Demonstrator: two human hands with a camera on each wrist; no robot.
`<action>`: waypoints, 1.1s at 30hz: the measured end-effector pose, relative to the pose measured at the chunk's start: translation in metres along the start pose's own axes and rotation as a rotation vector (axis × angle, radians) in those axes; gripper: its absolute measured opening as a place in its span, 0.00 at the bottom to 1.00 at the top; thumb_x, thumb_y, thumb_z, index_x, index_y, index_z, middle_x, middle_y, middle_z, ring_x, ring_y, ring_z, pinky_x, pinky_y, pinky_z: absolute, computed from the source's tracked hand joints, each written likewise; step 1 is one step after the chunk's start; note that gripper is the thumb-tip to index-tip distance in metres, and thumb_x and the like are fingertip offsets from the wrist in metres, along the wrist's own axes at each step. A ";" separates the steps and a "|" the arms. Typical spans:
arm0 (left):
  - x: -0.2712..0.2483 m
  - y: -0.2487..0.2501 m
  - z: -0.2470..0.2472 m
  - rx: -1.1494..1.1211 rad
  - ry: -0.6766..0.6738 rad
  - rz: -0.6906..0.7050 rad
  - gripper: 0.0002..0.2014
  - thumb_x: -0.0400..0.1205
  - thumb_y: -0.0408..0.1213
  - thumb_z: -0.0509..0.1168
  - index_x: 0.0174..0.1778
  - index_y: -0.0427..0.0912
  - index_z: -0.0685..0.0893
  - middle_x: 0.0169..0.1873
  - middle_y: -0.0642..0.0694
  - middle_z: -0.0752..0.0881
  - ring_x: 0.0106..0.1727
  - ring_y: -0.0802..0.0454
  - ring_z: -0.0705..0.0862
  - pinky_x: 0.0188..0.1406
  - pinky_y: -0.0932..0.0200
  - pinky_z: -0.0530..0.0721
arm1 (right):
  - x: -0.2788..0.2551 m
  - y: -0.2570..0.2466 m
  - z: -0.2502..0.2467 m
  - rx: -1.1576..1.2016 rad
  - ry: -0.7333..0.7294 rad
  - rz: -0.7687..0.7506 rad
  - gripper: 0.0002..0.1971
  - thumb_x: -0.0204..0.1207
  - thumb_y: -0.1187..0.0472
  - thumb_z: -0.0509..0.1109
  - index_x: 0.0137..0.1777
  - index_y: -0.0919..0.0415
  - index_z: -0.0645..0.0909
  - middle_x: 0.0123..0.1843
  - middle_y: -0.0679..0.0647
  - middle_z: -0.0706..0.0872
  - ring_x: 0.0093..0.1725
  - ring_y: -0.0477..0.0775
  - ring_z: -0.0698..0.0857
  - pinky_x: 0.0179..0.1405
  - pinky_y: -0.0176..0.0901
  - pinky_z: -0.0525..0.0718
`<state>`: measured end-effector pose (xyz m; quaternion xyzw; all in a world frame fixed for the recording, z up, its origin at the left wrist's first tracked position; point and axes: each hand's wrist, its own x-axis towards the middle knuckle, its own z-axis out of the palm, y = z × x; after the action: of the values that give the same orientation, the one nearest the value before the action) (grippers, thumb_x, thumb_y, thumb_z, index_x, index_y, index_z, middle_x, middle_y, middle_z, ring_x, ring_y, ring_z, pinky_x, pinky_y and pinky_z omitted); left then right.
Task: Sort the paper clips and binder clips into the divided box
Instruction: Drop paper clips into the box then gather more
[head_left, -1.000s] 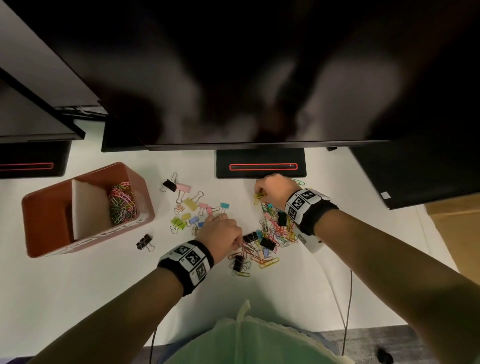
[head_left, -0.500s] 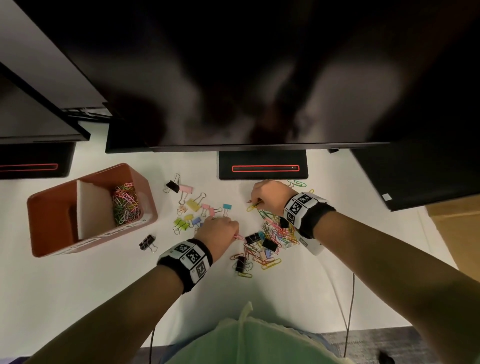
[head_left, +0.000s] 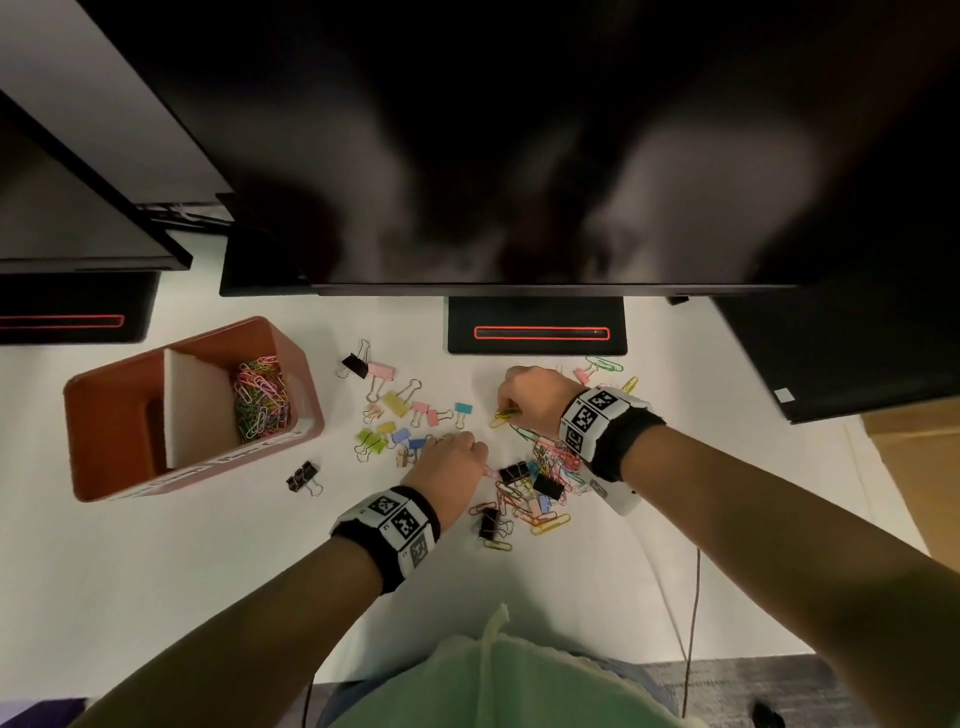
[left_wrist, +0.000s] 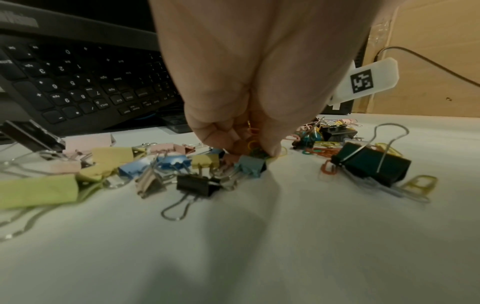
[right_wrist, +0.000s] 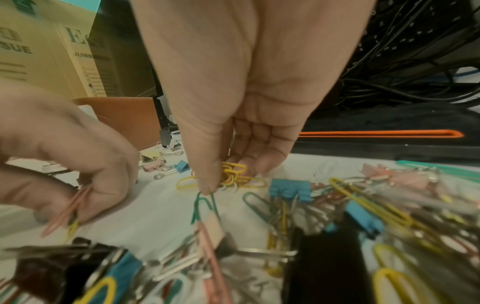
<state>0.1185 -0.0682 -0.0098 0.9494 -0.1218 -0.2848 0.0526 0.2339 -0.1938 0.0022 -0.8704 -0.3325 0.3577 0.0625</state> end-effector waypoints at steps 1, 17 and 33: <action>0.000 -0.002 0.002 -0.025 0.015 -0.001 0.16 0.76 0.22 0.59 0.60 0.37 0.73 0.57 0.40 0.77 0.57 0.42 0.77 0.55 0.51 0.73 | 0.000 -0.001 0.001 0.000 0.000 -0.002 0.10 0.77 0.63 0.66 0.57 0.60 0.81 0.57 0.57 0.81 0.55 0.57 0.80 0.50 0.41 0.77; -0.112 -0.151 -0.077 -0.612 0.599 -0.423 0.08 0.83 0.35 0.60 0.55 0.38 0.80 0.51 0.42 0.84 0.51 0.48 0.80 0.51 0.56 0.78 | 0.003 -0.116 -0.057 0.033 0.291 -0.200 0.10 0.77 0.58 0.66 0.56 0.57 0.80 0.53 0.55 0.86 0.52 0.57 0.83 0.54 0.51 0.83; -0.142 -0.160 -0.076 -0.605 0.522 -0.271 0.18 0.79 0.34 0.66 0.65 0.47 0.78 0.58 0.50 0.78 0.54 0.55 0.82 0.59 0.59 0.80 | 0.011 -0.163 -0.023 0.335 0.473 -0.258 0.11 0.79 0.56 0.65 0.59 0.55 0.80 0.55 0.51 0.85 0.46 0.46 0.83 0.50 0.40 0.83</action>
<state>0.0783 0.1256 0.1013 0.9389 0.1104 -0.0622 0.3199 0.1680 -0.0581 0.0697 -0.8577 -0.3530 0.1843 0.3252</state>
